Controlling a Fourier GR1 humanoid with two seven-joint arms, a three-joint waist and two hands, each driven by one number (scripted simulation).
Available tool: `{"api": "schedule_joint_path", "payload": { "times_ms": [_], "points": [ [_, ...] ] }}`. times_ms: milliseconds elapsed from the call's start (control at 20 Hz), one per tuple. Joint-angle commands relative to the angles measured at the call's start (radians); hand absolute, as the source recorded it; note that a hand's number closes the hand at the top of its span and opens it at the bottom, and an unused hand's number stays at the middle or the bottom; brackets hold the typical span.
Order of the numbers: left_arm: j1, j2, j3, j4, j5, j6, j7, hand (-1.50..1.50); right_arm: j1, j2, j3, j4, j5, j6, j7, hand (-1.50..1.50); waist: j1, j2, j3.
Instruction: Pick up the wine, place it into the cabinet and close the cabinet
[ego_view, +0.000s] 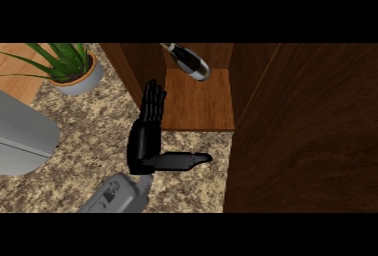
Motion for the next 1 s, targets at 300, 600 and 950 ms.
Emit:
{"api": "schedule_joint_path", "payload": {
  "times_ms": [300, 600, 950],
  "points": [
    [0.310, 0.107, -0.127, -0.327, -0.086, 0.042, -0.029, -1.50, 0.034, -0.141, 0.083, -0.142, -0.016, 0.132, 0.095, 1.50, 0.002, 0.001, -0.001],
    [0.433, 0.193, -0.087, -0.436, -0.074, 0.028, -0.048, -1.50, 0.101, -0.158, 0.275, -0.189, -0.084, 0.194, 0.115, 1.50, -0.001, 0.001, -0.001],
    [0.554, 0.336, 0.026, -0.535, 0.001, -0.095, -0.067, -1.50, -0.043, -0.073, 0.431, -0.154, 0.036, 0.137, 0.210, 1.50, 0.008, 0.001, -0.003]
  ]
}}
